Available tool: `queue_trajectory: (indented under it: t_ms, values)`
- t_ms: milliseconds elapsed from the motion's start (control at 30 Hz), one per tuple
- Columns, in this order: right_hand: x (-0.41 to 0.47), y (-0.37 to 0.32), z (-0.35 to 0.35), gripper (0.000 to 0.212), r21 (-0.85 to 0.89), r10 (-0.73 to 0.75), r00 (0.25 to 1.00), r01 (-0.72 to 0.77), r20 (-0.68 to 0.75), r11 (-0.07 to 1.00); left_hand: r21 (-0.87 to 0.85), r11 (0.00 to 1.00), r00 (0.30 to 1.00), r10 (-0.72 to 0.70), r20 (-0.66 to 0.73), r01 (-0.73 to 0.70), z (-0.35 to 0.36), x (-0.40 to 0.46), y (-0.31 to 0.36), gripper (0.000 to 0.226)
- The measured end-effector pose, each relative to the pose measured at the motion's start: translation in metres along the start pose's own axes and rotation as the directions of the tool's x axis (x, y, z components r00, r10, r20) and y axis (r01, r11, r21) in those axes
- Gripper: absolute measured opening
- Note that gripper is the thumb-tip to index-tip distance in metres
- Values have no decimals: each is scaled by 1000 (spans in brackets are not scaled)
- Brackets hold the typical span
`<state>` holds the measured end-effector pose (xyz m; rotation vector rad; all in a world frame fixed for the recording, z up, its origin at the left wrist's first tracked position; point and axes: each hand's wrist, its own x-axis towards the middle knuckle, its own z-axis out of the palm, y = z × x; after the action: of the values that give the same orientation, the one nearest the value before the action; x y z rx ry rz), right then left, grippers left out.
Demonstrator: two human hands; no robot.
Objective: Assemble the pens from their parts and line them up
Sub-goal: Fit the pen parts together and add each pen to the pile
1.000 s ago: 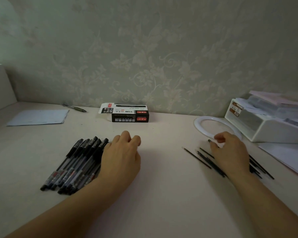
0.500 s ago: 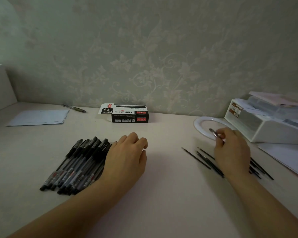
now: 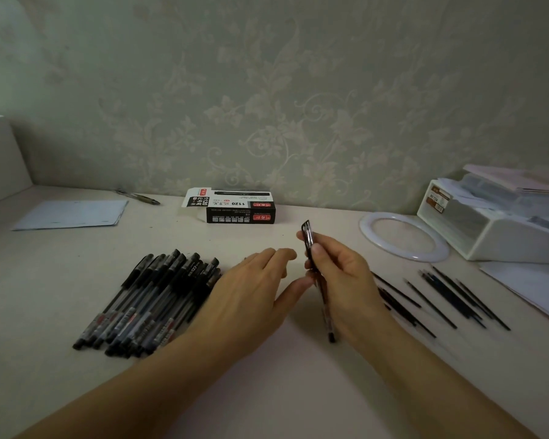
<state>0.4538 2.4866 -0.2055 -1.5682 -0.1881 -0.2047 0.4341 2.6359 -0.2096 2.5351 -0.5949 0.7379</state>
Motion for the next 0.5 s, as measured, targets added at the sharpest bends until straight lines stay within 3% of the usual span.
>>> queue_trajectory:
  t_ms: [133,200,333,500]
  values:
    - [3,-3,-4,28,419,145,986,-168,87,892,13,998,996,67,51,-67,3,0,-2,54]
    - [4,-3,-5,22,503,169,980,-200,106,841,9,996,993,85,77,-86,3,0,-2,51]
    - [4,4,-9,16,298,143,987,-160,76,941,27,996,994,87,67,-89,4,0,-1,20]
    - [4,7,-18,15,64,44,999,-43,-6,997,62,998,997,-15,72,10,4,0,-5,26]
